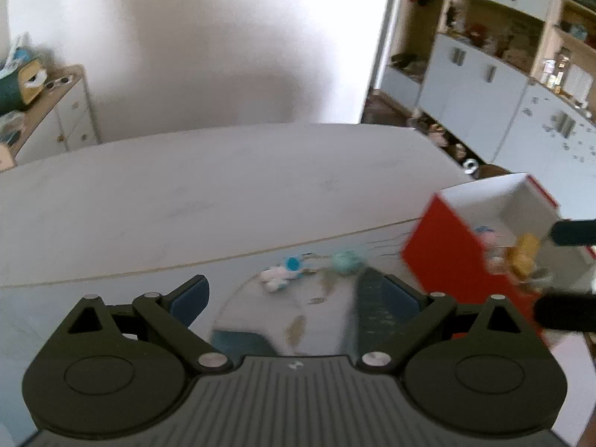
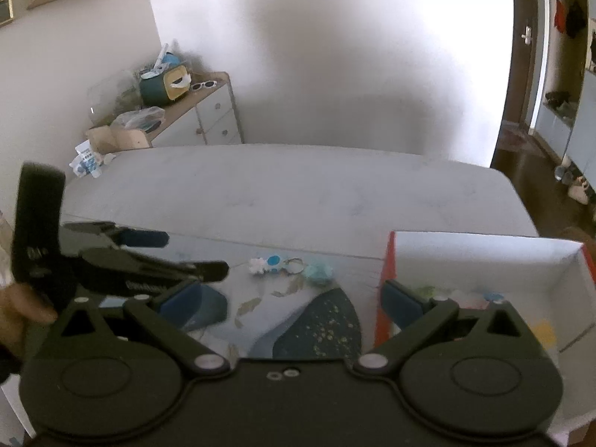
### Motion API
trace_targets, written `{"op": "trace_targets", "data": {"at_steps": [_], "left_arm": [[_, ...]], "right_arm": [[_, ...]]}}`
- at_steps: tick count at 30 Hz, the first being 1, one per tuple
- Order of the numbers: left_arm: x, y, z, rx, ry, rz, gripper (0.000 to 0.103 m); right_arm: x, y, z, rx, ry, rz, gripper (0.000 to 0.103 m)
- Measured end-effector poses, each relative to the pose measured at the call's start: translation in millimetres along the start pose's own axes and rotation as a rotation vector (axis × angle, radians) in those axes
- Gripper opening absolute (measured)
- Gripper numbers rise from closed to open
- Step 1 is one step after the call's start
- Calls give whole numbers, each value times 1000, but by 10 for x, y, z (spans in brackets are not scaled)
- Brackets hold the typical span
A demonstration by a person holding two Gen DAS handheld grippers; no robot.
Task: Organize rigid objects
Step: 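Withdraw both tools from the box back over the table items, then grasp the white astronaut keychain with the left tool while the right tool grasps the teal case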
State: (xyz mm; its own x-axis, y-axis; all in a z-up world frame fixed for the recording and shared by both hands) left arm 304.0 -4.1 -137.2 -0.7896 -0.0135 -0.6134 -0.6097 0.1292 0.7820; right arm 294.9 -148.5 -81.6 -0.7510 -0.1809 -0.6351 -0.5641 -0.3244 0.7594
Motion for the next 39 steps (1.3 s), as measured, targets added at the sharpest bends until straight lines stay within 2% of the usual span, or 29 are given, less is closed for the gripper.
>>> {"op": "trace_targets", "data": {"at_steps": [10,18,21,27,35,39], "left_arm": [[117,-502,164,-14,-73,-6,99],[116,-667,146,14,-131,-39,99],[98,-750,146,17,-131,-37,99],[51,-932,186,22,-106,-17,99],[91,-1100,168,40,-127,-13,99],[127,-1150,152,45,-152,-15,98]], "right_arm": [[-190,-631,77,15,-7,90,101],[-168,-1134,-22,55,-53,181,93],[-179,-1288,-87,52,-91,208,89],[-202,-1519,-78,97,-54,250,78],[-134,-1686,-189,149,-118,277,62],[-119,-1744,-223,167,-124,286,61]]}}
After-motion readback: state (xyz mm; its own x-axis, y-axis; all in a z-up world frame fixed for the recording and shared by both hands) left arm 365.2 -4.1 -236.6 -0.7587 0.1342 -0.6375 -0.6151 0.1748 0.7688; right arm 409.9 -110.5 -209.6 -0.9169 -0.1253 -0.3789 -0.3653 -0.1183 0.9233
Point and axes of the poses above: each gripper's, at about its wrist camera, not at the fingertips, and y roughly against the way its jaws point, z to its left, x to its underside, the point moved 9 cm from there along -y, roughly the way its jaws point, and after that the axes turned 6 degrees about z, right-handed, at the moved point
